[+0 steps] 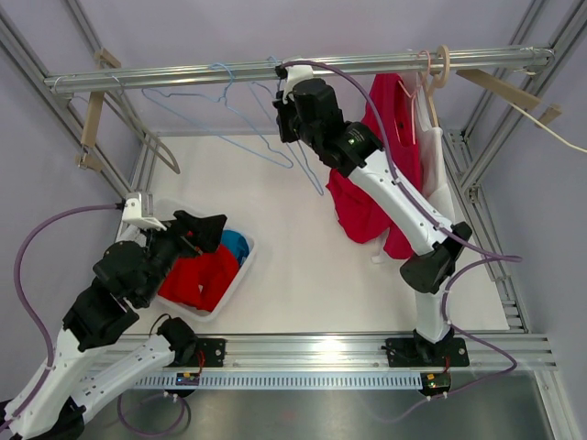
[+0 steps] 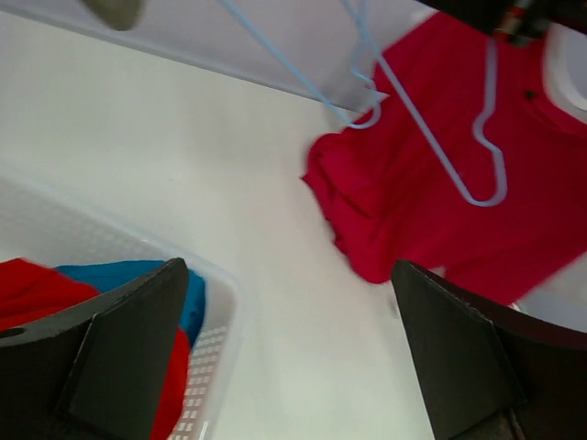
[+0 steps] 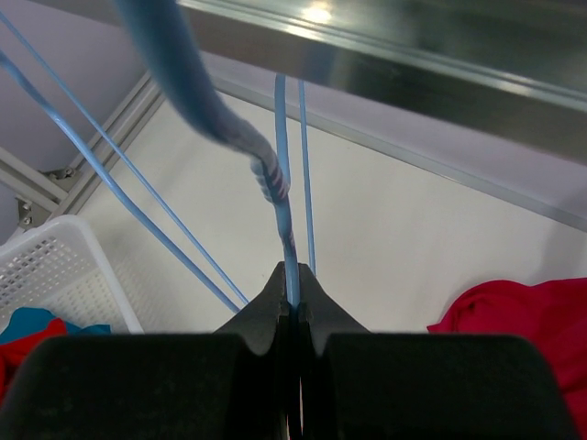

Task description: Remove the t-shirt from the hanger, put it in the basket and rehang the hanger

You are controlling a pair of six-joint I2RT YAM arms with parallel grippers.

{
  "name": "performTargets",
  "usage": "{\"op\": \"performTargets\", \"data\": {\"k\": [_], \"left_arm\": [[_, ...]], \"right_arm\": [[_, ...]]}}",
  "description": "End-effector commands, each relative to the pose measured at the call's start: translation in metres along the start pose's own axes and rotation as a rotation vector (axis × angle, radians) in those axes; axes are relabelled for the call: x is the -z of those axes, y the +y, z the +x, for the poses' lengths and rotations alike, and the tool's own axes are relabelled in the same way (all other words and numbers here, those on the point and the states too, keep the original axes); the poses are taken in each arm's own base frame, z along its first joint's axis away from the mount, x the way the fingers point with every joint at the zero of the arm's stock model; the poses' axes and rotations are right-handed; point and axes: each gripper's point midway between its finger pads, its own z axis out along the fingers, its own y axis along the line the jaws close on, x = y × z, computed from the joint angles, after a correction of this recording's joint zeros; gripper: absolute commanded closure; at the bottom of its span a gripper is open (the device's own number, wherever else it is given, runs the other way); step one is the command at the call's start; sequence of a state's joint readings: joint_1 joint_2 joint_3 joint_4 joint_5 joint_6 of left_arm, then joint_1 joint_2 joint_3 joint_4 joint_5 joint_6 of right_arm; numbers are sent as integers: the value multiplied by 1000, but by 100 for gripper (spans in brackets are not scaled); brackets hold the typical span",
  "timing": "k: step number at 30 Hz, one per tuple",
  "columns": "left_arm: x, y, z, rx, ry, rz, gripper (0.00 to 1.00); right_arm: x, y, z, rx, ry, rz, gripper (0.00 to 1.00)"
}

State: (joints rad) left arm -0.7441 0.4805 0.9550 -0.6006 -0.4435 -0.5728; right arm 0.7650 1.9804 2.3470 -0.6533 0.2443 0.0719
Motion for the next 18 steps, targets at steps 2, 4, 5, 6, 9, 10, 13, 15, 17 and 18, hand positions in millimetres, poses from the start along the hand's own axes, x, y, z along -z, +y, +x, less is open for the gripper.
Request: {"op": "performTargets", "data": {"k": [2,4,5,6,9,10,13,15,17,18], "left_arm": [[7,-66,-13,26,-3,325,1],[8,-72,-12,9,3,358,1],[10,-79,-12,4,2,399,1],[8,-81,-9,-10,12,411,1],[4,-86,2,-40,51,440,1],[3,-87,3,-46,52,446,1],[-2,-89,11,-73,73,459,1],[-3,-93,15,-89,85,485,1],[-2,-98,17,-102,96,512,1],[-2,-100,16,-112,96,523,1]], "right_arm": [[20,-1,2,6,3,-3,100],[21,0,7,3,11,-11,100],[23,0,6,-1,10,-13,100],[25,1,7,-5,10,-19,100],[30,5,2,-19,-3,-46,100],[32,6,1,-22,-6,-52,100],[32,6,-1,-26,-11,-53,100],[31,4,1,-29,-4,-38,97],[32,3,-2,-39,-15,-32,74],[37,1,-4,-44,-23,-29,65]]}}
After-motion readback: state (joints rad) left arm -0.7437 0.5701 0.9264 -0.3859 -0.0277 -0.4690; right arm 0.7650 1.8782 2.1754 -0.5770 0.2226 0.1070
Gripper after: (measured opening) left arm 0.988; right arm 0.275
